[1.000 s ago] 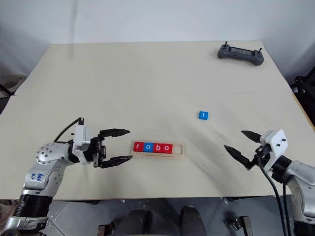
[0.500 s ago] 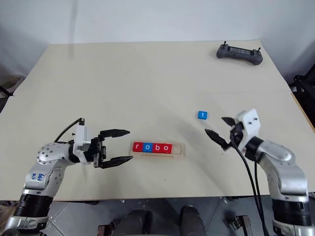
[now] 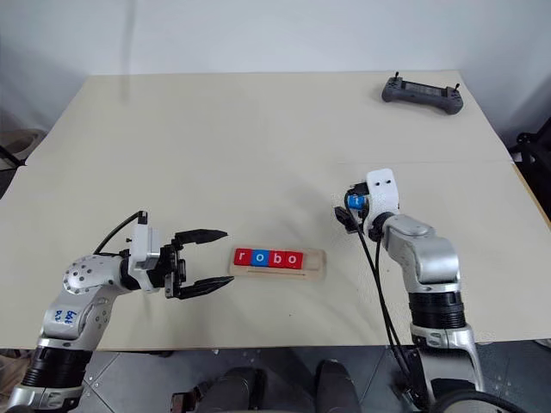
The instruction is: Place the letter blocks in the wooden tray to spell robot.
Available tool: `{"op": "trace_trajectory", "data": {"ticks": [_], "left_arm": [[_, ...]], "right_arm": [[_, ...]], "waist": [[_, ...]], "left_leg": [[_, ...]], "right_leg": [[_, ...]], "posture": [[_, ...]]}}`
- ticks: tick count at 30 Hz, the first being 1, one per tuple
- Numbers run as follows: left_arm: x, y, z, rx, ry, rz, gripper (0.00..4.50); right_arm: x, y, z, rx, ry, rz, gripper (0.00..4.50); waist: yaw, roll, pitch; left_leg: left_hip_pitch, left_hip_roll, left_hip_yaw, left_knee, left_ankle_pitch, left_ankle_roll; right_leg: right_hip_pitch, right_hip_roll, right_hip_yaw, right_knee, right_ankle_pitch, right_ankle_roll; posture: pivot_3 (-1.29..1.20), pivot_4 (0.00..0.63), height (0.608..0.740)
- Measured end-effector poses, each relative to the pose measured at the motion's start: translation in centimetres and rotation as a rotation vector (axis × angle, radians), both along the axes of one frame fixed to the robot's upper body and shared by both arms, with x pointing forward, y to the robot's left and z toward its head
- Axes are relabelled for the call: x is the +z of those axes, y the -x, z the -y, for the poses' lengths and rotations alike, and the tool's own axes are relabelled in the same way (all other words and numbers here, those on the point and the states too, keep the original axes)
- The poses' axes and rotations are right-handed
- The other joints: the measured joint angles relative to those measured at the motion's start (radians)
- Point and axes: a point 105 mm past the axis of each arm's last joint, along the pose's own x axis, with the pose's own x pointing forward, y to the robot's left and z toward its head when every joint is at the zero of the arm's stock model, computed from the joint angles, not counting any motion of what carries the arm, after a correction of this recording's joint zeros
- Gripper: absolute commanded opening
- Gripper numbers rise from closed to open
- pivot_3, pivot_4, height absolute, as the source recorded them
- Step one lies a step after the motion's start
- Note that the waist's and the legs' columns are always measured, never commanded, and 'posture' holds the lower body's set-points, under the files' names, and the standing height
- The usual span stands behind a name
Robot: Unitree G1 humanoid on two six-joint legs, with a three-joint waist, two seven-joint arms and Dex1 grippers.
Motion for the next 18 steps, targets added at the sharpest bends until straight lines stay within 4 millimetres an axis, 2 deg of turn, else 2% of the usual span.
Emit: {"op": "trace_trajectory", "data": {"ticks": [7,10,16,18], "left_arm": [[0.1,0.2,0.1,0.009,0.001,0.01,4.5],[0.0,0.4,0.1,0.011,-0.001,0.007,4.5],[0.0,0.3,0.0,0.019,-0.001,0.004,4.5],[0.0,0.3,0.0,0.019,-0.001,0.004,4.5]], "right_arm": [[-0.1,-0.5,-1.3,-0.078,-0.015,0.025,4.47],[-0.2,-0.5,-1.7,-0.108,-0.036,0.028,3.88],[-0.2,-0.5,-1.9,-0.137,-0.048,0.032,1.93],[-0.2,-0.5,-1.9,-0.137,-0.048,0.033,1.48]], "waist": [[-0.015,0.0,0.0],[-0.023,0.0,0.0],[-0.022,0.0,0.0],[-0.022,0.0,0.0]], "left_leg": [[0.0,0.0,0.0,0.0,0.0,0.0],[0.0,0.001,0.0,-0.001,0.0,0.0],[0.0,0.0,0.0,-0.001,0.0,0.0],[0.0,0.0,0.0,-0.001,0.0,0.0]], "right_leg": [[0.0,0.0,0.0,0.001,0.0,0.0],[0.0,0.001,0.0,0.002,0.0,0.0],[-0.001,0.001,0.0,0.002,0.0,0.0],[-0.001,0.001,0.0,0.002,0.0,0.0]], "posture": [[0.0,0.15,0.74],[0.0,0.15,0.74],[0.0,0.15,0.74],[0.0,0.15,0.74]]}}
